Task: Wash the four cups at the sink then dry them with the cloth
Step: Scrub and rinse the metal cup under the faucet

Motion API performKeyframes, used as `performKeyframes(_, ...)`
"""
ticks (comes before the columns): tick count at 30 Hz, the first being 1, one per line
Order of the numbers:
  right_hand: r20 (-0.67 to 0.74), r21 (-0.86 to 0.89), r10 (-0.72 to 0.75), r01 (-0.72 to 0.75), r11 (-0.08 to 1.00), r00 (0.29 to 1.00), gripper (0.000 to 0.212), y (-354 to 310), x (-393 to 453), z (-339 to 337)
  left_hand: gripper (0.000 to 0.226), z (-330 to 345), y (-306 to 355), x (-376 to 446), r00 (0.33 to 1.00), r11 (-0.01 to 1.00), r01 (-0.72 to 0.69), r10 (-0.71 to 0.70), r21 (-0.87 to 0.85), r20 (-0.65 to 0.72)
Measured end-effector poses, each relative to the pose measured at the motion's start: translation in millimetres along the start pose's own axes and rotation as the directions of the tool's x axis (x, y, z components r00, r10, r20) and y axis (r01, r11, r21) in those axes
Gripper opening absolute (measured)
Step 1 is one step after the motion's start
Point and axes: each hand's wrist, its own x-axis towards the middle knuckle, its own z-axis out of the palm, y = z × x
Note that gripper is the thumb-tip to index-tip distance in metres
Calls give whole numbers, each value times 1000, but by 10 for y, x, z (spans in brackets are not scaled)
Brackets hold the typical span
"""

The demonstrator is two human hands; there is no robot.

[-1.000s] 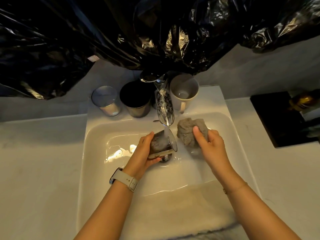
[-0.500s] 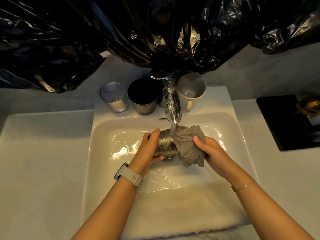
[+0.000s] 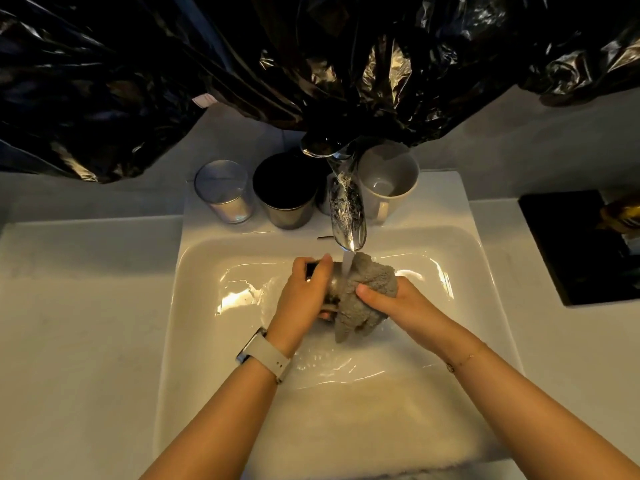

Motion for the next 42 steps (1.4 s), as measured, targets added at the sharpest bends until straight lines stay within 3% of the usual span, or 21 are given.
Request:
performKeyframes(3,-27,67,-3,4,998,1000,26,-19,14,87,34,36,-9,9,998,998,50,-51,-30,-25)
performKeyframes(6,-263,226,109,-49,973,959,28,-72,99,245,38,92,-28,4,994,992,106,-107,-75,-7)
performKeyframes(8,-357,290,191,-85,953,914,29,-100,162,316,30,139,-70,-22,996,1000,14,-15,-10,-84)
performKeyframes(10,-367,285,211,-107,953,906,33,-112,192,321,25,152,-62,-72,981,991,-120,128,60,-147)
performKeyframes(13,-309,188,163,-108,976,937,36,-74,171,298,28,124,-52,-99,958,965,-227,246,135,-149)
performKeyframes(17,-155,79,35,-23,997,987,25,15,111,289,44,43,-51,62,997,999,-2,5,34,-76)
performKeyframes(20,-76,-90,-64,57,994,995,30,37,90,288,63,-4,-111,137,990,986,138,-140,-92,-20)
performKeyframes(22,-156,-311,-139,85,947,978,30,48,116,267,77,-4,-196,151,990,981,141,-142,-132,6)
performKeyframes(24,-271,-608,-230,19,794,935,50,47,133,246,84,12,-246,134,992,980,119,-124,-157,-25)
performKeyframes(25,-329,-649,-264,-14,761,907,63,32,127,257,84,28,-254,120,992,977,115,-123,-177,-35)
performKeyframes(28,-452,-411,-222,19,912,864,74,-21,82,335,78,70,-263,58,992,968,103,-119,-231,-53)
performKeyframes(31,-487,-243,-177,62,968,855,51,36,38,369,61,81,-131,-74,993,977,59,-78,-206,-85)
performKeyframes(34,-284,-68,-155,141,988,946,25,75,10,309,30,27,-105,-88,991,992,-8,-9,-126,-135)
performKeyframes(38,-37,65,-75,77,995,996,33,26,7,254,30,-41,-38,-69,998,997,3,-8,-75,-63)
performKeyframes(42,27,73,-56,54,996,998,32,-34,52,253,31,-56,43,-72,999,1000,-22,22,-9,-26)
